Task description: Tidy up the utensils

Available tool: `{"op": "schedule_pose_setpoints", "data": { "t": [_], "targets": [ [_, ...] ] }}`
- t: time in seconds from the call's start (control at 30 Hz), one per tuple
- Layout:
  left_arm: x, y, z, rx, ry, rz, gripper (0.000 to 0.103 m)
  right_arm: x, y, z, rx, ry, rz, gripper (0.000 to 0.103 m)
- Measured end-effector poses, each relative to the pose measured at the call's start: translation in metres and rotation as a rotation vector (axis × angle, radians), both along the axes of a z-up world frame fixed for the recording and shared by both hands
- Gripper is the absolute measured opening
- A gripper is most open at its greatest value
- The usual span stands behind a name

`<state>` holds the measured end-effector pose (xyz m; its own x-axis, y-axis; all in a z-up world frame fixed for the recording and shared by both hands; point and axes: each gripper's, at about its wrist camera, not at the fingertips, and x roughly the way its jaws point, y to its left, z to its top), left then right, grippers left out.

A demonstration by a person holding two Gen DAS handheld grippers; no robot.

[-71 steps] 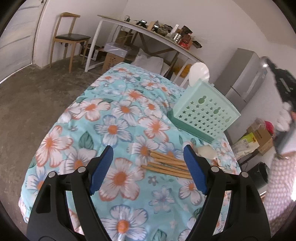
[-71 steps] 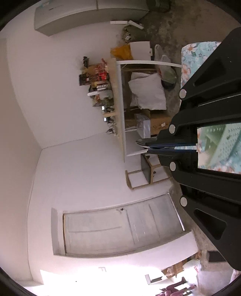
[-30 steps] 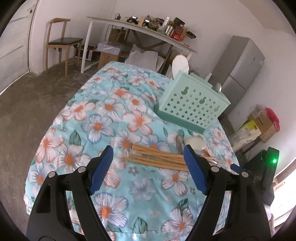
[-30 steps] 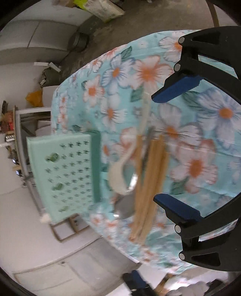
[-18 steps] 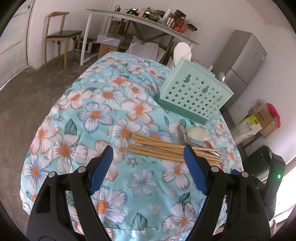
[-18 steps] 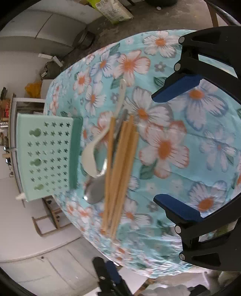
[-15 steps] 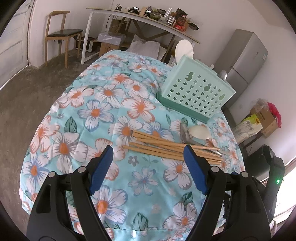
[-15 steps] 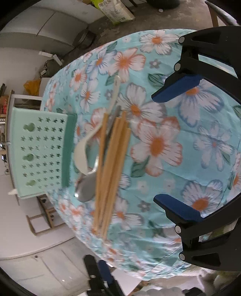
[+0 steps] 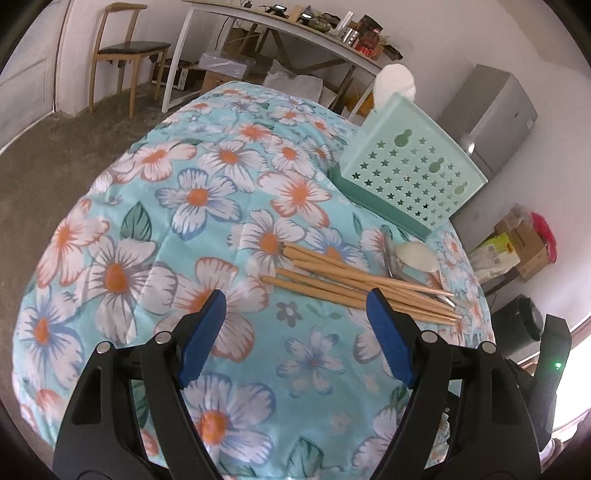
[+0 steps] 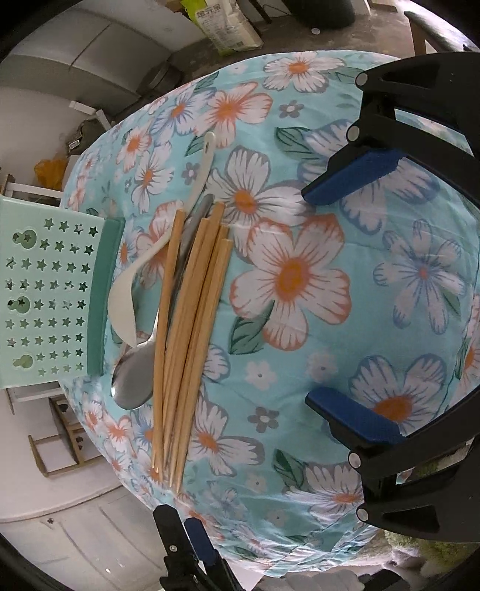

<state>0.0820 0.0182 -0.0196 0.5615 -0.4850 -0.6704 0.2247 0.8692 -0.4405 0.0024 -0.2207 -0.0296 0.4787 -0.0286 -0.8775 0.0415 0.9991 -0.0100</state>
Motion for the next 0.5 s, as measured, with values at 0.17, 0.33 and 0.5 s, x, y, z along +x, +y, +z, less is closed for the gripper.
{"op": "schedule_pose_setpoints", "data": {
  "t": [0.17, 0.33, 0.5],
  "targets": [
    [0.001, 0.003, -0.013, -0.024, -0.017, -0.015, 0.074, 0.007, 0.0, -0.001, 0.009, 0.007, -0.025, 0.097],
    [0.003, 0.0, -0.013, -0.035, -0.042, -0.037, 0.077, 0.01, 0.002, -0.002, 0.003, -0.019, -0.062, 0.097],
    [0.006, -0.002, -0.014, -0.045, -0.047, -0.038, 0.078, 0.008, 0.002, -0.003, 0.008, -0.037, -0.07, 0.097]
  ]
}}
